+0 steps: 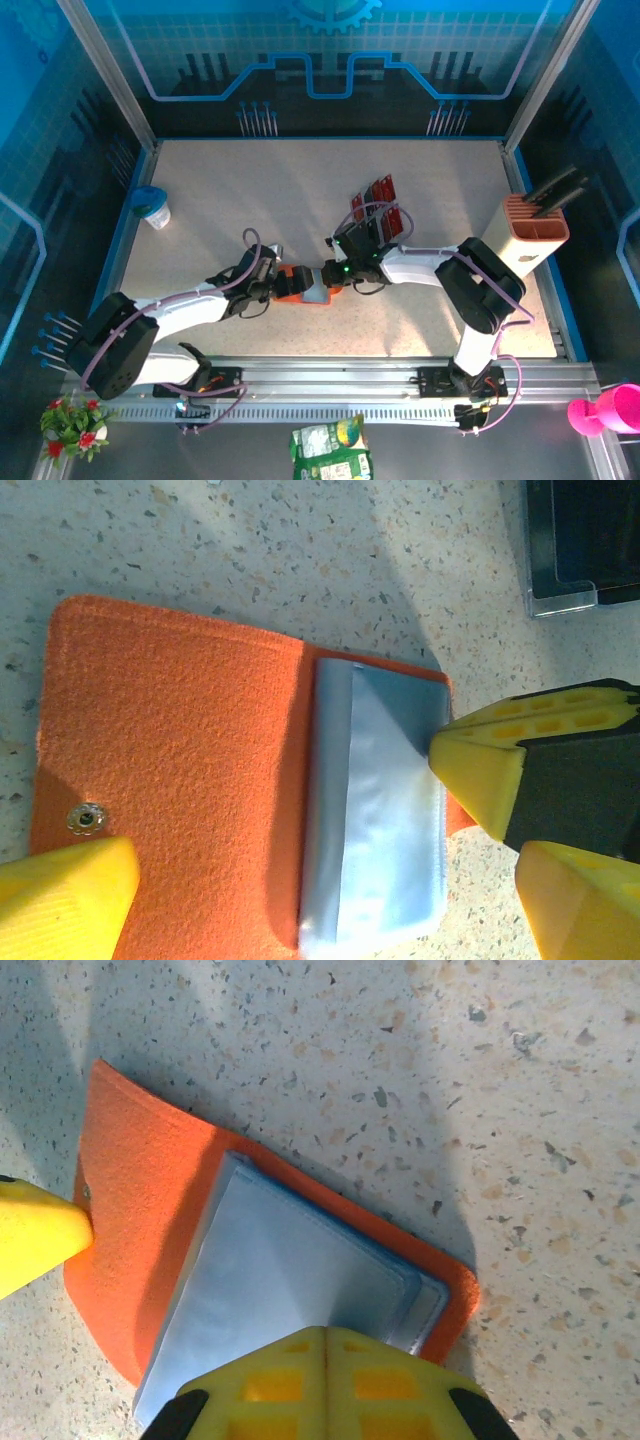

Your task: Put the credit cards into the card holder

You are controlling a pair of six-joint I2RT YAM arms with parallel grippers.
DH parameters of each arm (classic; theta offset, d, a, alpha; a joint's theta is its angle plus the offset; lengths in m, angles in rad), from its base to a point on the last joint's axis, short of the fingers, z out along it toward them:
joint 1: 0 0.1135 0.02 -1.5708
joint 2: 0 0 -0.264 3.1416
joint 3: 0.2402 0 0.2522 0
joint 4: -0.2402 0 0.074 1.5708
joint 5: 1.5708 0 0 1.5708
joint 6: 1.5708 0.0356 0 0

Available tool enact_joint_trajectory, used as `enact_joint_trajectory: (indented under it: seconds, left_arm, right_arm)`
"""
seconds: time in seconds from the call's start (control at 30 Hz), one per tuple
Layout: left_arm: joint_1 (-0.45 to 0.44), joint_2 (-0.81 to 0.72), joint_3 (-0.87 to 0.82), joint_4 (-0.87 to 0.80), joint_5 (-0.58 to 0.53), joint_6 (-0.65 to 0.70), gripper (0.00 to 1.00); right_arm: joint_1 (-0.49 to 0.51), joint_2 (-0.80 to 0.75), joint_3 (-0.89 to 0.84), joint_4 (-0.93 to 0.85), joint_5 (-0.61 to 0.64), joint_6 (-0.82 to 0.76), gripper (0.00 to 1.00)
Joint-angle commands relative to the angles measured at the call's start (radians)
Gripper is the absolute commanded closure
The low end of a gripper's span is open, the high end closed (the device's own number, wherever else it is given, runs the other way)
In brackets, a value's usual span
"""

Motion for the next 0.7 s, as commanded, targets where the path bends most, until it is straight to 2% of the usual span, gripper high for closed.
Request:
enact_joint_trajectory:
  seconds: [0.0, 0.33, 0.67]
  left_arm:
    - [0.002, -0.018, 0.044, -0.031, 0.027, 0.017, 0.02]
    - [0.005, 0.088, 0.116, 0.008, 0.041, 0.032, 0.02]
    - [0.005, 0.042, -0.026, 0.022, -0.005, 0.041, 0.02]
  right_arm:
    - [0.003, 0.015, -0.043, 0.025, 0.012, 0.004, 1.00]
    - [0.002, 0.012, -0.084, 0.052, 0.008, -0.001, 1.00]
    - [-0.027, 0.016, -0.080, 0.038, -0.005, -0.025, 1.00]
